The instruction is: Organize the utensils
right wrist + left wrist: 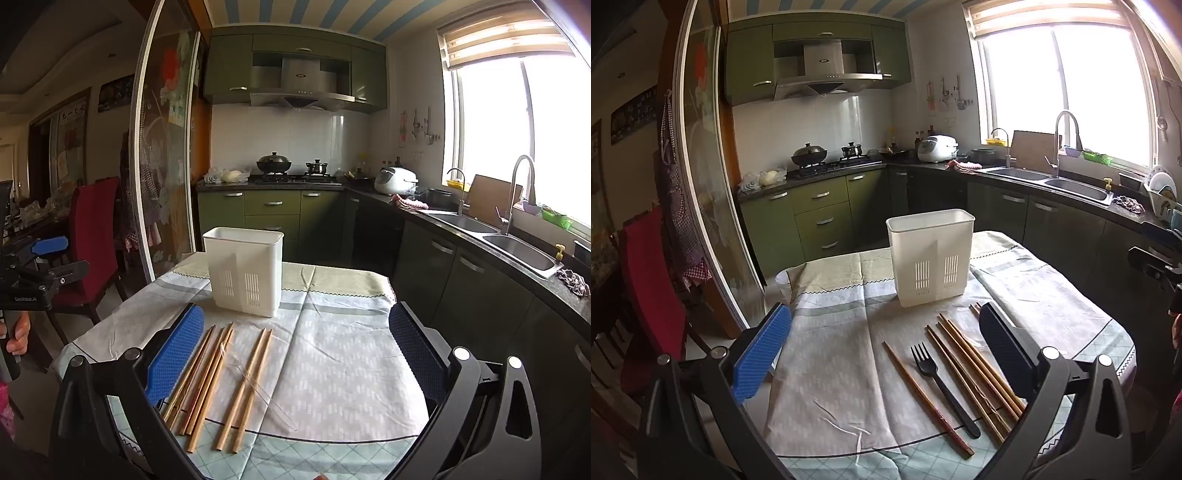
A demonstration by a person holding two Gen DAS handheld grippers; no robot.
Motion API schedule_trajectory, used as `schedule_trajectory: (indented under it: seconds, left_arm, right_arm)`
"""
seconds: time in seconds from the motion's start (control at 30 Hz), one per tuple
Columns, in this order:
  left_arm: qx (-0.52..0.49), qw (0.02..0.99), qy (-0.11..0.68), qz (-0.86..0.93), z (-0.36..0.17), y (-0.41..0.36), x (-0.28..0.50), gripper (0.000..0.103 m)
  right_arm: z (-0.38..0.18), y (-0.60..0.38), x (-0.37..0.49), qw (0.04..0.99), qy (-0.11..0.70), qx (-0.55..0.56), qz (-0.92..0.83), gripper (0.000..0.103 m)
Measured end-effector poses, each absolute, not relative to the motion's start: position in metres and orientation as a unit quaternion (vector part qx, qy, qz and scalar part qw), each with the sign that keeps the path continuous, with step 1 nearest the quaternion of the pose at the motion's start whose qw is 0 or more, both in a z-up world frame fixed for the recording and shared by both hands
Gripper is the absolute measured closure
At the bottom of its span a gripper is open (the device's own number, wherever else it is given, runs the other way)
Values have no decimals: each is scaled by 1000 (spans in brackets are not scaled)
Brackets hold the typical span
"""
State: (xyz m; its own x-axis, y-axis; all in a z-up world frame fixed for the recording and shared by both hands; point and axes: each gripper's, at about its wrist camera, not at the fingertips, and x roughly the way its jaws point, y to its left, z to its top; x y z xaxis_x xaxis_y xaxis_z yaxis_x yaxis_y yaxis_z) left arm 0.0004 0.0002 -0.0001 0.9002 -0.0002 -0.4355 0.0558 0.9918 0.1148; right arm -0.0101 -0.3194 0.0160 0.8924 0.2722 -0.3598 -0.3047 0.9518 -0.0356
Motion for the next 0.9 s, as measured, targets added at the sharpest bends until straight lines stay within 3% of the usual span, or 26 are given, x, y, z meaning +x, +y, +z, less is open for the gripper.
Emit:
schedule_trajectory:
  seconds: [0.9]
  left_arm:
    - [45, 969, 241, -10, -11, 4, 5, 6]
  right_arm:
    - [10, -314, -11, 970, 186, -46, 149, 4]
